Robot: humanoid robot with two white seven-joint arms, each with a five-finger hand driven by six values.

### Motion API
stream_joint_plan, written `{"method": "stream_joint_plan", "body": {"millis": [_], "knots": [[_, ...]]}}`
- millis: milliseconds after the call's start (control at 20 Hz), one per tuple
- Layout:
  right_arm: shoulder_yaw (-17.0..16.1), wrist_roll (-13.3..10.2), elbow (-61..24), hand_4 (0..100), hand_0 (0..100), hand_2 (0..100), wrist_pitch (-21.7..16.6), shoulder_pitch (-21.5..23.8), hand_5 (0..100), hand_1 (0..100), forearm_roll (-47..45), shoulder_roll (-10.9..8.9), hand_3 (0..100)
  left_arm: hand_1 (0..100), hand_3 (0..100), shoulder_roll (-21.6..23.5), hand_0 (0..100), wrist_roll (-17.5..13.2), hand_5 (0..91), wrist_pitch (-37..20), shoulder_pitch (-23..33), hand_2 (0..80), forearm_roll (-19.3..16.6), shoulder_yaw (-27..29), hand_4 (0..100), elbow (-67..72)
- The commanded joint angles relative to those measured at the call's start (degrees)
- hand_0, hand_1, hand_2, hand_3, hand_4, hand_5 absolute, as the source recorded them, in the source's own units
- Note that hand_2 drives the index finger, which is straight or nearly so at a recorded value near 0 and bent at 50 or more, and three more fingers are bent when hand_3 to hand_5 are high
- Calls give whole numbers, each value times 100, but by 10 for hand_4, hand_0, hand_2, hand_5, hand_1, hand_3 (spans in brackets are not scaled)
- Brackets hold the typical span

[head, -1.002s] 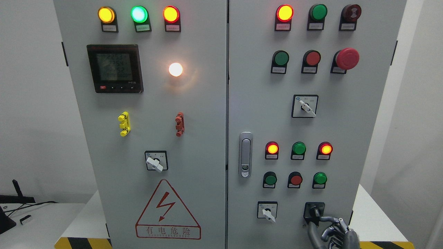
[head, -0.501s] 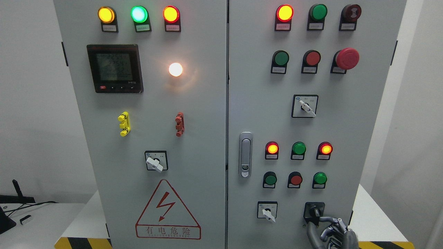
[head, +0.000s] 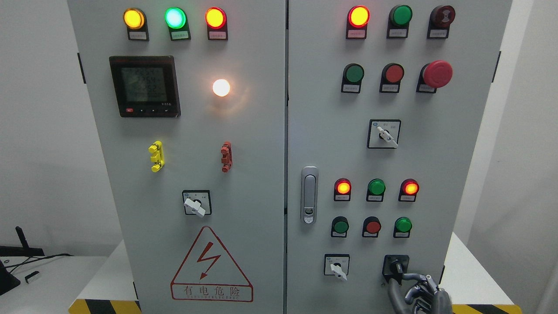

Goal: Trip black knob to open circuit
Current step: 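Close the right hand's fingers around the black rotary knob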

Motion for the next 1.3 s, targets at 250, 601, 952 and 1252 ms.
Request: {"method": "stream_joint_plan", "body": {"millis": [250,601,952,1252], "knots": [[55,8,8,900,313,518,9,-27,1000,711,0,9,889,389,0,6,120,2,0,-1,0,0,27,0,0,0],[64,8,26,902,318,513,35,-18,1000,714,0,9,888,389,0,6,120,2,0,-1,0,0,27,0,0,0],[64,-1,61,902,359,507,35,-27,1000,715,9,9,884,389,0,-3,120,2,0,-1,0,0,27,0,0,0],[64,-1,61,902,367,509,35,-27,1000,713,0,9,885,389,0,-3,120,2,0,-1,0,0,27,0,0,0]]}}
